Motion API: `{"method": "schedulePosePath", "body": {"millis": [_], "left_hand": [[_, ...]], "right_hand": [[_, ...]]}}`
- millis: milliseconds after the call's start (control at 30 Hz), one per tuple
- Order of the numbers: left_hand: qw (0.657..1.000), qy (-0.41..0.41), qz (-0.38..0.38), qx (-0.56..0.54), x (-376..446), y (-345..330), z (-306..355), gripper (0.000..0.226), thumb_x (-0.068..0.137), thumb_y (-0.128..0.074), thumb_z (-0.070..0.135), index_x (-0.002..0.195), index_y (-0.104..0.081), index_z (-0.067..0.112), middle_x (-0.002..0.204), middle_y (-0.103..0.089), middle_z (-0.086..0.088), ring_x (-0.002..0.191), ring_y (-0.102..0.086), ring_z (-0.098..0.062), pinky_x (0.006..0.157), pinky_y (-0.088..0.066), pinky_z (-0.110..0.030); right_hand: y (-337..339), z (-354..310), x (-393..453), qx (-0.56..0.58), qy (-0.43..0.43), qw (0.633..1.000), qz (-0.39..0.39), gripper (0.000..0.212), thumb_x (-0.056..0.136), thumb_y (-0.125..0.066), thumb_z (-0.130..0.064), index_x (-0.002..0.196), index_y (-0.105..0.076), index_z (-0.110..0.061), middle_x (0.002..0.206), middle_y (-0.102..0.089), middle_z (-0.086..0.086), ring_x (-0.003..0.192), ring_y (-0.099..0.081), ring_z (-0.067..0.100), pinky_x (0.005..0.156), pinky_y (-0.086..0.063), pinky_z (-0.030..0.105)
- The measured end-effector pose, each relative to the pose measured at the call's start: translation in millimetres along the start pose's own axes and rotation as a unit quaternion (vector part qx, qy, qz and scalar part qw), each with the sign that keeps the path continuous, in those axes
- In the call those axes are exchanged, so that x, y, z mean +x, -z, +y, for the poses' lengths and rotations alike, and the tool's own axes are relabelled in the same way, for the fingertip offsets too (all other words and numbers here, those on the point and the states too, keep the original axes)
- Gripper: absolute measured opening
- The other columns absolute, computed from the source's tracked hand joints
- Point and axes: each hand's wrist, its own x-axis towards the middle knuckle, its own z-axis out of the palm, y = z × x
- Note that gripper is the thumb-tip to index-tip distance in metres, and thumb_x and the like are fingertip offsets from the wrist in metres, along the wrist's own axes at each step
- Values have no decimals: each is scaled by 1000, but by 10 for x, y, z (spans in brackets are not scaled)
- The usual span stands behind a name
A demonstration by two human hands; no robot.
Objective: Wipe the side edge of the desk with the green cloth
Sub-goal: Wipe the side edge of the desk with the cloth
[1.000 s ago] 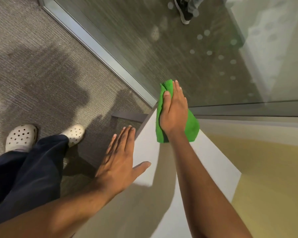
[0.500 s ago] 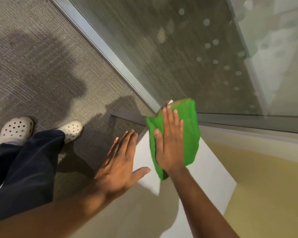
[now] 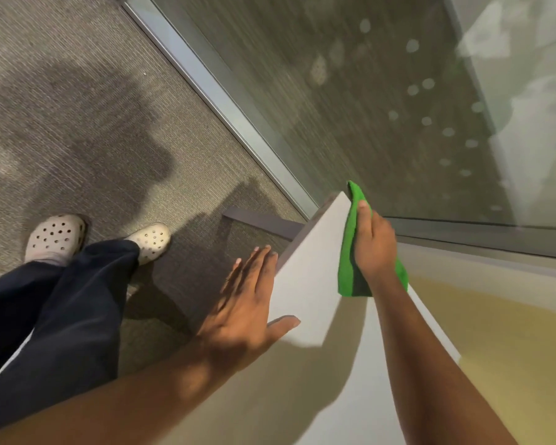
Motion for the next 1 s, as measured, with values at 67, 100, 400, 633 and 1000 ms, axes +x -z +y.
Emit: {"method": "schedulePosePath", "body": {"millis": [67, 100, 400, 633, 1000], "left_hand": [[1000, -4, 1, 2, -9, -16, -10, 105, 89, -56, 71, 160, -26, 0, 169, -27, -17, 157, -24, -24, 127, -12, -37], [1000, -2, 3, 3, -13, -24, -16, 105, 90, -55, 72, 161, -25, 1, 170, -26, -16, 158, -23, -23, 128, -10, -36], [1000, 5, 19, 10, -16, -75, -35, 106, 89, -54, 74, 162, -22, 4, 171, -25, -12, 159, -20, -19, 128, -18, -40], [998, 40, 8, -50, -67, -37, -9, 104, 88, -52, 76, 165, -14, 18, 174, -18, -2, 158, -18, -14, 126, -26, -37], [995, 56, 79, 18, -267, -125, -78, 79, 84, -54, 77, 136, -53, 18, 109, -69, -5, 87, -68, -23, 73, -45, -29]], "right_hand": [[-5, -179, 124, 13, -11, 999, -43, 55, 108, -32, -51, 68, -52, -20, 88, -65, 14, 88, -59, 31, 85, -48, 48], [-28, -295, 187, 14, -7, 998, -56, 54, 107, -34, -52, 66, -50, -21, 88, -64, 13, 88, -58, 29, 87, -48, 49], [-151, -248, 207, -9, 21, 1000, -10, 57, 105, -27, -57, 73, -51, -16, 83, -66, 8, 86, -62, 37, 76, -38, 39], [-147, 129, -140, 27, 25, 996, 83, 54, 110, -25, -45, 91, -62, -12, 87, -64, 3, 89, -64, 35, 77, -47, 42], [-298, -73, -807, -110, 466, 871, -111, 52, 112, -25, -42, 146, -61, -24, 147, -63, -1, 154, -41, 29, 132, -12, 55]]}}
